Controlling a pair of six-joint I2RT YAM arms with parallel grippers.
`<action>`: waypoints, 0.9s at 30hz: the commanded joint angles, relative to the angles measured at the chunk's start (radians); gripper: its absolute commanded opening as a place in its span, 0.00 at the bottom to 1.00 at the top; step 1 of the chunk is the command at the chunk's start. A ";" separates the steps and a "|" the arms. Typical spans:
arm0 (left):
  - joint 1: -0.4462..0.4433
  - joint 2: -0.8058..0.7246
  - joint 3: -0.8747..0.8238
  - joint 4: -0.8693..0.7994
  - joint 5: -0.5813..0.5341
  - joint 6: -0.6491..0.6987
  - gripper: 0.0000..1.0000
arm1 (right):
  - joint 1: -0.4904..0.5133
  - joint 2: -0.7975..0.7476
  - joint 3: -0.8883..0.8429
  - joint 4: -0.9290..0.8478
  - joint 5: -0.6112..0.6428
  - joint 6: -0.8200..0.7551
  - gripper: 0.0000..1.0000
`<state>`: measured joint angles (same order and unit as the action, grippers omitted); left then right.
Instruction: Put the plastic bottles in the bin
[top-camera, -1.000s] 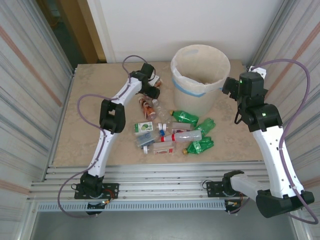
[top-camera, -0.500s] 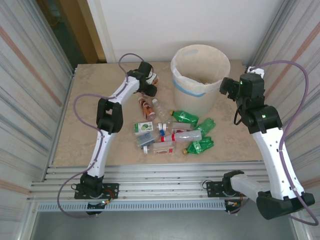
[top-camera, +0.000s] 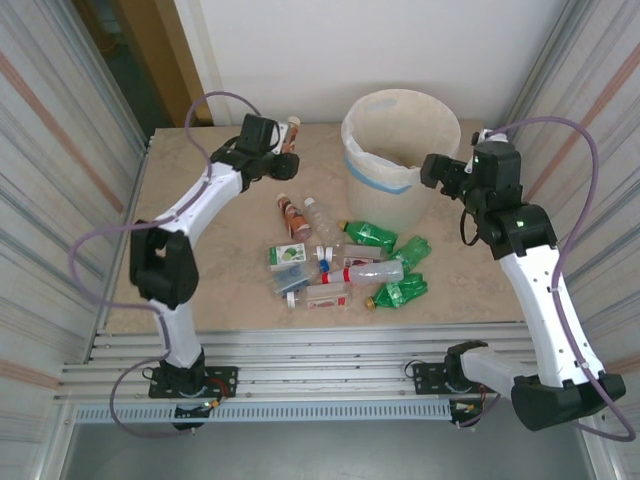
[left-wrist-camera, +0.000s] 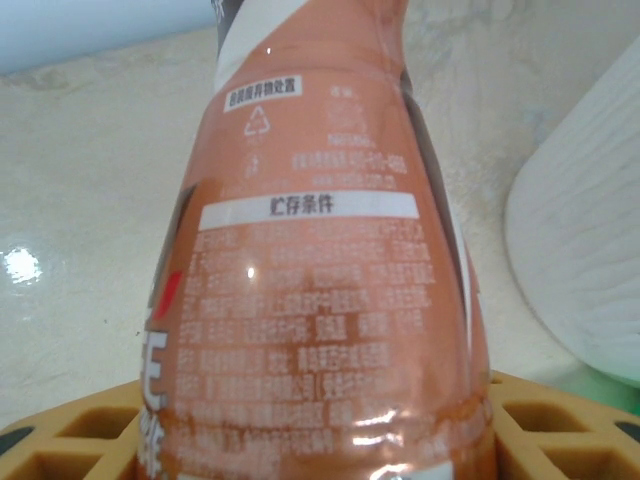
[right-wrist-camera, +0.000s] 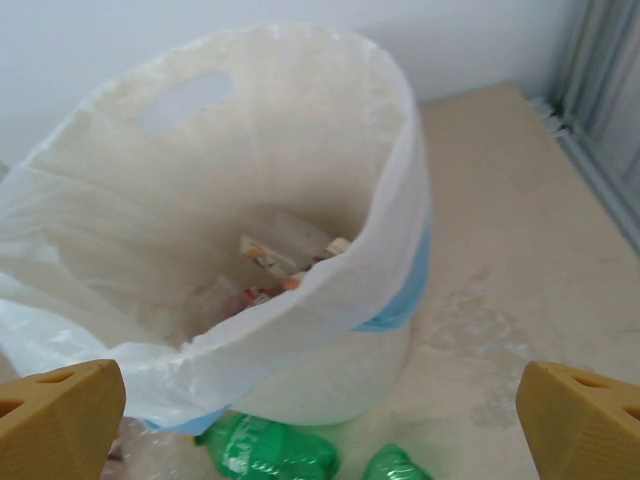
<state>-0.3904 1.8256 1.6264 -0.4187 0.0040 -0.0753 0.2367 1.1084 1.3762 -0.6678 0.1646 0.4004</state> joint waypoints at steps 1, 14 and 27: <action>-0.025 -0.135 -0.132 0.146 0.018 -0.054 0.33 | 0.017 0.026 0.035 0.047 -0.146 0.050 1.00; -0.200 -0.608 -0.644 0.531 0.047 -0.061 0.29 | 0.222 0.259 0.156 0.191 -0.507 0.124 0.96; -0.292 -0.743 -0.785 0.656 0.034 -0.107 0.29 | 0.358 0.464 0.249 0.356 -0.797 0.173 0.88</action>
<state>-0.6704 1.1065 0.8597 0.1715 0.0410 -0.1589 0.5732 1.5536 1.5814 -0.3653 -0.5411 0.5575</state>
